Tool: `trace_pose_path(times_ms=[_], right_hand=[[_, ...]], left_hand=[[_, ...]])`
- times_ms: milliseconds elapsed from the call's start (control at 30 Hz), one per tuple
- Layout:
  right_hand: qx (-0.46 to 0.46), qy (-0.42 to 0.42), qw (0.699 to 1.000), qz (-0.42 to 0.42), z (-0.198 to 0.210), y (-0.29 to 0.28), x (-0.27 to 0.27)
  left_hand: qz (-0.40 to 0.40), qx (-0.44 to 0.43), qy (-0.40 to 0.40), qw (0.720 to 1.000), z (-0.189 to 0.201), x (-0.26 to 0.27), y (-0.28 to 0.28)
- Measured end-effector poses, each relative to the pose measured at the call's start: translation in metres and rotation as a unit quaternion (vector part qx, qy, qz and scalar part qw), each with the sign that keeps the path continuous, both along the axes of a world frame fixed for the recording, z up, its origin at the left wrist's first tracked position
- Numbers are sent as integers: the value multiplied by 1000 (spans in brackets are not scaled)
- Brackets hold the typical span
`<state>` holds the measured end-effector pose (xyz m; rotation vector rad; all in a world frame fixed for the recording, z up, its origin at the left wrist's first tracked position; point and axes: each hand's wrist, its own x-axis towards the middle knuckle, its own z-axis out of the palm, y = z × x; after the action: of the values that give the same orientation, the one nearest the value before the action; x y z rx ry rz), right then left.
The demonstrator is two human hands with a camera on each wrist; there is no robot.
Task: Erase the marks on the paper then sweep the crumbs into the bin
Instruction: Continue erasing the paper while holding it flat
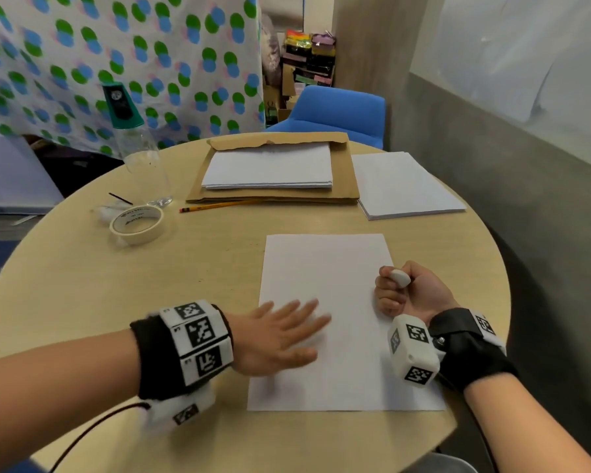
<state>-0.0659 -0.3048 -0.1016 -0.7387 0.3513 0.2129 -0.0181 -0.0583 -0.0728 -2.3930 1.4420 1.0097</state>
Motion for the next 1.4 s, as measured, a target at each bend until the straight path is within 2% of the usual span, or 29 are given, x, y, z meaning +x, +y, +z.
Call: trace_pose_path(times_ms=[33, 100, 200, 267, 367, 433, 500, 600, 733, 800, 933, 1000, 1067, 1167, 1233, 1333, 1400], right_hand=[[0, 1, 1000, -1, 0, 0, 0], [-2, 4, 1000, -3, -1, 0, 0], [0, 5, 1000, -10, -3, 0, 1], [-1, 6, 1000, -21, -4, 0, 2], [-32, 31, 997, -63, -4, 4, 5], [-59, 55, 991, -105, -2, 8, 7], [-82, 71, 986, -125, 1, 13, 9], [-156, 91, 978, -105, 6, 17, 9], [-289, 87, 953, -21, 24, 17, 4], [-390, 87, 916, 31, 32, 14, 3], [-576, 121, 803, 87, 35, 13, 10], [-618, 124, 771, 94, 32, 19, 14], [-642, 103, 751, 112, 27, 32, 12], [-628, 65, 754, 181, 26, 55, 2], [-623, 80, 753, 195, 31, 50, 4], [-650, 119, 745, 95, 36, 25, 16], [-660, 116, 739, 72, 35, 28, 15]], left_hand=[[-1, 18, -1, 1000, -4, 2, 2], [56, 71, -69, 994, -8, 23, 7], [168, 151, -228, 947, 0, 55, 13], [157, 128, -265, 943, 8, 54, 4], [90, 11, -198, 976, 15, 31, -26], [51, -25, -126, 990, 11, 22, -47], [38, -41, -89, 994, 4, 21, -63], [46, -66, -56, 995, 2, 23, -74], [72, -104, -20, 992, 1, 27, -74], [80, -115, -19, 990, -4, 29, -73], [74, -88, -34, 993, -11, 34, -73], [63, -68, -42, 995, -13, 35, -75], [57, -63, -43, 996, -14, 35, -77], [53, -59, -39, 996, -14, 33, -76], [53, -58, -39, 996, -14, 33, -76], [52, -56, -33, 997, -15, 34, -75], [52, -53, -30, 997, -15, 34, -75]])
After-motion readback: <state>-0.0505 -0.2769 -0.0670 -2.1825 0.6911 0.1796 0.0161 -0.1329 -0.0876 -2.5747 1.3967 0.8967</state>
